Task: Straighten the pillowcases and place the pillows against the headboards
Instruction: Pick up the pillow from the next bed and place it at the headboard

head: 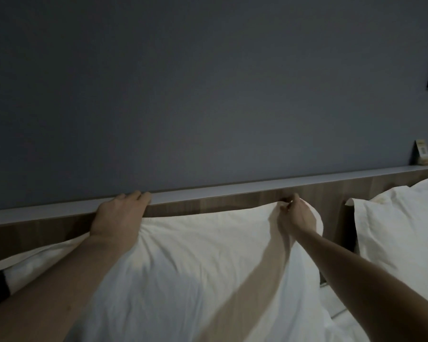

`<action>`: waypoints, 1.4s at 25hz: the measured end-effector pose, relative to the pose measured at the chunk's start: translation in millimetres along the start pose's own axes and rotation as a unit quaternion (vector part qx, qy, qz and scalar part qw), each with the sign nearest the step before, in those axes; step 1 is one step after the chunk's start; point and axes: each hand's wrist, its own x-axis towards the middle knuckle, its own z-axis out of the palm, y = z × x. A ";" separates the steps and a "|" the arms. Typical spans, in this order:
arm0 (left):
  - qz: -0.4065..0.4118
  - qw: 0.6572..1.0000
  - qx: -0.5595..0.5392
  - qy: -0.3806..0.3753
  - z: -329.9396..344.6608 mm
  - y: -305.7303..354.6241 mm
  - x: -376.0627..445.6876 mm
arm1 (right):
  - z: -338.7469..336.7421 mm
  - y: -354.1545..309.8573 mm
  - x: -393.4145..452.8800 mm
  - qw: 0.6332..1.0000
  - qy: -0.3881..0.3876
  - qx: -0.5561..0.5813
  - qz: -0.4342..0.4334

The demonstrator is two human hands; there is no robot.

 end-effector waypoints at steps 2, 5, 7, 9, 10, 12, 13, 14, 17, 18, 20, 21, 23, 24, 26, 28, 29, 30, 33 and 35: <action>0.006 1.000 -0.020 -0.006 2.6 -9.2 -1.3 | -0.8 -3.4 -11.2 1.000 -0.017 0.012 0.000; 0.017 0.997 -0.075 -0.004 4.9 -19.9 -7.6 | 0.1 -1.0 -42.4 0.998 -0.037 -0.041 -0.028; 0.020 0.997 -0.078 -0.006 4.2 -19.4 -11.2 | -1.6 5.6 -48.3 0.997 -0.041 -0.056 -0.039; 0.015 0.997 -0.073 -0.035 0.1 -15.6 -13.3 | -9.0 13.0 -39.6 0.998 -0.035 -0.041 -0.025; 0.014 0.996 -0.079 -0.047 -2.1 -13.8 -13.5 | -12.5 16.3 -32.2 0.999 -0.031 -0.032 -0.010; 0.009 0.995 -0.083 -0.047 -3.9 -12.5 -13.3 | -18.0 24.8 -13.5 0.999 -0.020 -0.012 0.027; 0.006 0.996 -0.083 -0.043 -3.7 -13.2 -13.1 | -19.7 28.5 -3.8 0.999 -0.012 -0.006 0.051; 0.005 0.996 -0.083 -0.038 -1.6 -13.8 -13.4 | -21.9 33.1 5.9 0.997 -0.006 -0.005 0.074; 0.007 0.996 -0.084 -0.008 8.6 -14.6 -12.9 | -25.9 48.8 29.1 0.996 -0.017 -0.003 0.086; 0.006 0.997 -0.081 -0.004 11.9 -14.9 -11.5 | -28.7 50.6 33.4 0.997 -0.032 -0.008 0.073; 0.003 0.997 -0.072 -0.007 17.5 -15.6 -9.0 | -33.6 53.9 41.6 0.995 -0.062 -0.037 0.066; 0.005 0.998 -0.067 -0.013 19.0 -16.2 -8.2 | -35.6 55.4 42.8 0.992 -0.075 -0.077 0.064; 0.013 0.998 -0.061 -0.017 20.9 -17.0 -6.7 | -39.7 59.9 42.2 0.985 -0.101 -0.129 0.054; 0.015 0.998 -0.057 -0.017 21.8 -17.7 -6.7 | -41.4 62.8 41.0 0.985 -0.121 -0.114 0.045; 0.013 0.999 -0.049 -0.016 22.7 -17.4 -7.5 | -46.1 69.6 40.5 0.985 -0.152 -0.077 0.017; 0.011 0.999 -0.046 -0.016 19.3 -14.3 -8.5 | -54.9 71.9 40.9 0.985 -0.147 -0.092 -0.016; 0.008 0.999 -0.046 -0.019 17.5 -12.6 -8.9 | -59.6 71.6 41.3 0.985 -0.139 -0.101 -0.024; 0.005 0.999 -0.047 -0.021 15.7 -11.3 -9.2 | -62.8 72.4 43.3 0.985 -0.127 -0.115 -0.029; 0.004 0.999 -0.043 -0.030 12.1 -10.5 -10.0 | -65.4 72.6 49.1 0.985 -0.072 -0.153 -0.031; 0.004 0.999 -0.033 -0.042 10.7 -9.2 -9.7 | -61.4 67.6 50.8 0.987 -0.034 -0.152 -0.022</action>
